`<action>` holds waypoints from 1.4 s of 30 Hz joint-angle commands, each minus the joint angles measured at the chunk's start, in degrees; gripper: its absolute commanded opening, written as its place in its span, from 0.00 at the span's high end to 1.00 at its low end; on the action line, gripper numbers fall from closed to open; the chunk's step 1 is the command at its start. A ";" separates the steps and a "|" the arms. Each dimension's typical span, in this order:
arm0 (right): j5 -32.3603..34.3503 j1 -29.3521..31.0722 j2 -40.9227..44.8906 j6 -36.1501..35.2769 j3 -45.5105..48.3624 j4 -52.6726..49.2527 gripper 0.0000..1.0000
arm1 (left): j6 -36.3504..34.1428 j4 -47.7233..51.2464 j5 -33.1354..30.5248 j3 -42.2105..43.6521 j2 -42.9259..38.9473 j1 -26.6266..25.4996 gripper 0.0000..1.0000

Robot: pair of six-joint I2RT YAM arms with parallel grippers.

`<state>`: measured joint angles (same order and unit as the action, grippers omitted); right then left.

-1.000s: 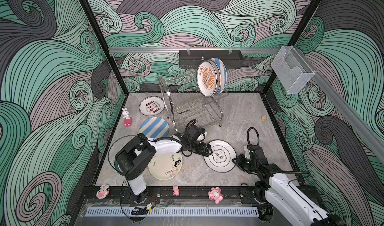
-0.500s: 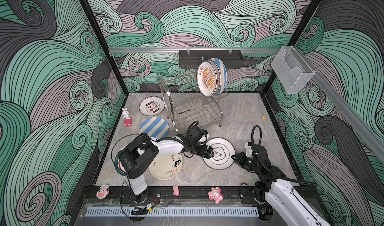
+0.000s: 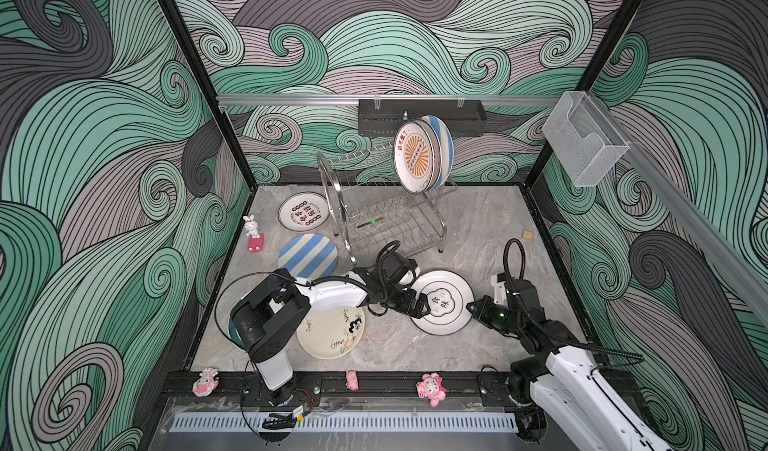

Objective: Load the plates into the dish rack
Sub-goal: 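Lift the white green-rimmed plate upright with the right gripper toward the rack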

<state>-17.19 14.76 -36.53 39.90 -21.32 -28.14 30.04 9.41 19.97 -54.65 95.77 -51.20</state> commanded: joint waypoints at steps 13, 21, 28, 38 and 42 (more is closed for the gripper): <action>-9.81 -0.30 -5.19 -21.26 -27.53 -16.67 1.00 | 0.96 15.94 -5.11 6.46 -27.94 3.24 0.01; -12.43 0.38 -7.80 -19.50 -38.60 -13.59 1.00 | -2.15 24.82 -0.65 8.42 -44.74 18.71 0.01; -6.45 6.30 -15.34 -17.32 -50.05 -7.24 1.00 | -11.70 32.99 5.34 2.85 -42.02 32.98 0.01; 17.60 21.14 -34.78 -24.00 -78.09 -11.76 1.00 | -13.70 29.96 14.28 3.24 -36.61 41.29 0.01; 31.78 23.35 -43.21 -28.24 -91.15 -14.61 1.00 | -15.09 28.54 14.56 5.05 -36.06 42.63 0.01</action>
<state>0.36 37.04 -76.71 15.31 -105.58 -43.07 17.47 38.35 32.49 -50.59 59.18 -9.52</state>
